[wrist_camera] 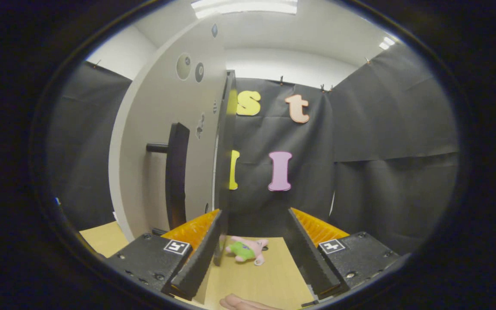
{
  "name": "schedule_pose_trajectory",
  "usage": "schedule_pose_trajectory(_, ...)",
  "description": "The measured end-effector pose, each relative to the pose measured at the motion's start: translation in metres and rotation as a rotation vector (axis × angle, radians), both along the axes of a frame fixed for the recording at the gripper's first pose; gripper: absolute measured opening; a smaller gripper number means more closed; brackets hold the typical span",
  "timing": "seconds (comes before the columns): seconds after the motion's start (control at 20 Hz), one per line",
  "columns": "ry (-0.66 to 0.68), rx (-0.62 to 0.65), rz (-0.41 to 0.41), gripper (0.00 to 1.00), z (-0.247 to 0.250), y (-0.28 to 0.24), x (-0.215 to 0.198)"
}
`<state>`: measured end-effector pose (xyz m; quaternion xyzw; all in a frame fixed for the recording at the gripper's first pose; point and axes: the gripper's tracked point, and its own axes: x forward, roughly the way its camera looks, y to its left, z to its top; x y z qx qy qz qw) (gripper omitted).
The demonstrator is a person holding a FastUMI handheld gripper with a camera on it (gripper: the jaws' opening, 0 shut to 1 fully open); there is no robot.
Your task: Open the shoe cabinet door, grab the shoes and put them into the shoe cabinet, then close the shoe cabinet door.
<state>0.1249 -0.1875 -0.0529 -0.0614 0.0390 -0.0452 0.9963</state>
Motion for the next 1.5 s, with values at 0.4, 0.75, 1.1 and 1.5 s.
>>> schedule_pose_trajectory(0.4,0.007,-0.050,-0.004,0.91,-0.003,0.029,-0.002)
schedule_pose_trajectory(0.75,0.021,-0.047,0.035,0.91,-0.011,0.069,0.000)
schedule_pose_trajectory(1.1,0.077,0.016,0.115,0.91,-0.029,0.125,0.007)
schedule_pose_trajectory(1.5,0.137,0.022,0.238,0.91,-0.048,0.201,0.010)
